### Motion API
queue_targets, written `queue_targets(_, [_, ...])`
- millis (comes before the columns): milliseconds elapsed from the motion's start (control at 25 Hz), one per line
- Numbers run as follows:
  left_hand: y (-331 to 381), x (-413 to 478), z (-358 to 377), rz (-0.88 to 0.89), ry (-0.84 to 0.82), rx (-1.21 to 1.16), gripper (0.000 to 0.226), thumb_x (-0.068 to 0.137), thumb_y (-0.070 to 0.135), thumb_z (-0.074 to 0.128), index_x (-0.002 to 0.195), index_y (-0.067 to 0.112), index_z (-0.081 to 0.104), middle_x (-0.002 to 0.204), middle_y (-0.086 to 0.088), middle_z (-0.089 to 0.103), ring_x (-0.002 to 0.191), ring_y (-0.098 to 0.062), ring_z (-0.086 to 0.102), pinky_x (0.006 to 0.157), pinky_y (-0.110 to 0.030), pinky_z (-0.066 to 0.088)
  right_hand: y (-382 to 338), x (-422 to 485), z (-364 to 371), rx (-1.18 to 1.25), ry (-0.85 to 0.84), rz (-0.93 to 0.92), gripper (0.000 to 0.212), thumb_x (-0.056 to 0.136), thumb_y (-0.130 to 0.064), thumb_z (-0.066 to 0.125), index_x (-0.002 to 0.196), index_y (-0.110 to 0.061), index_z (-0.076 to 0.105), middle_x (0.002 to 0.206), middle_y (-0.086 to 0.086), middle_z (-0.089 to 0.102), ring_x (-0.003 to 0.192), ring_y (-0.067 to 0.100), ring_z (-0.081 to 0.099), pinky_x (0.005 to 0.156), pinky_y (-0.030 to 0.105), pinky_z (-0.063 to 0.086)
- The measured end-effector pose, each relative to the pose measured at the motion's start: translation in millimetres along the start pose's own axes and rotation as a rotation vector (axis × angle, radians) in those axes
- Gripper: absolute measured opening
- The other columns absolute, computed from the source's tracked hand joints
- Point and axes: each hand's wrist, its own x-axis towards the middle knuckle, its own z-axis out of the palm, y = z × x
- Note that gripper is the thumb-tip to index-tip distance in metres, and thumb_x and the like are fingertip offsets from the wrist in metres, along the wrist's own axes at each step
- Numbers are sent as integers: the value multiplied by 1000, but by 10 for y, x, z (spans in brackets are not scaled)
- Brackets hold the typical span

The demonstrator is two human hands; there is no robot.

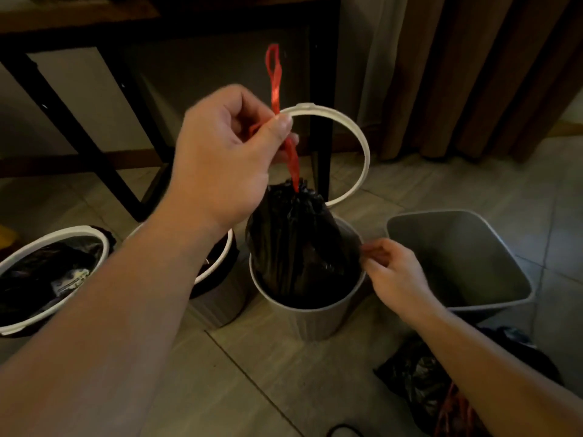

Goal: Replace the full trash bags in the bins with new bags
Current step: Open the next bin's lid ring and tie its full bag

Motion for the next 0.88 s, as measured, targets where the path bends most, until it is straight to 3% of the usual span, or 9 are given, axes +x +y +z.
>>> queue_targets(200, [843,112,-134,152,-37,-114,8,98,14,72,91,13,68,90,-9,78,91,-23,79,78,-41,66,-594,-354,-183,125,-140,-195,44,88,-31,81,120,-56,65,121,-16,73,110,4,71,85,19,60])
queue_targets(280, [1175,136,-206,175,-34,-149,11,98,14,73,88,15,68,88,-10,78,89,-24,79,76,-43,66,-988,-539,-281,218,-283,-247,57,84,-41,86,133,-53,60,133,-14,68,122,8,66,96,27,58])
queue_targets(400, [1598,203,-315,195,-10,-280,12,96,11,74,86,13,67,88,-16,77,87,-27,80,72,-39,66,-1450,-789,-396,146,-404,-330,72,82,-42,90,143,-49,53,142,-12,63,132,13,61,105,34,55])
queue_targets(520, [1810,199,-373,218,-20,-394,16,93,8,76,83,16,68,86,-15,77,86,-30,79,70,-36,64,-1601,-990,-407,-36,-384,-411,57,83,-37,88,134,-43,64,132,-10,68,123,12,66,102,36,56])
queue_targets(680, [1480,-90,-356,94,-75,-422,15,85,12,80,78,20,69,83,-10,77,84,-30,79,70,-38,64,-1315,-1055,-324,-211,-423,-375,16,87,-27,81,103,-28,81,109,-4,75,100,15,74,86,46,62])
queue_targets(800, [955,-471,-303,-56,-81,-454,15,80,15,83,76,21,70,81,-11,77,80,-29,79,68,-35,64,-876,-1051,-206,-247,-516,-249,19,87,-21,82,102,-33,80,107,-9,77,99,8,75,87,36,63])
queue_targets(880, [564,-724,-234,-191,-55,-496,16,77,15,84,75,20,69,79,-11,75,77,-27,78,67,-32,62,-495,-1008,-105,-276,-502,-206,30,86,-15,83,95,-43,79,101,-17,79,94,0,75,83,22,60])
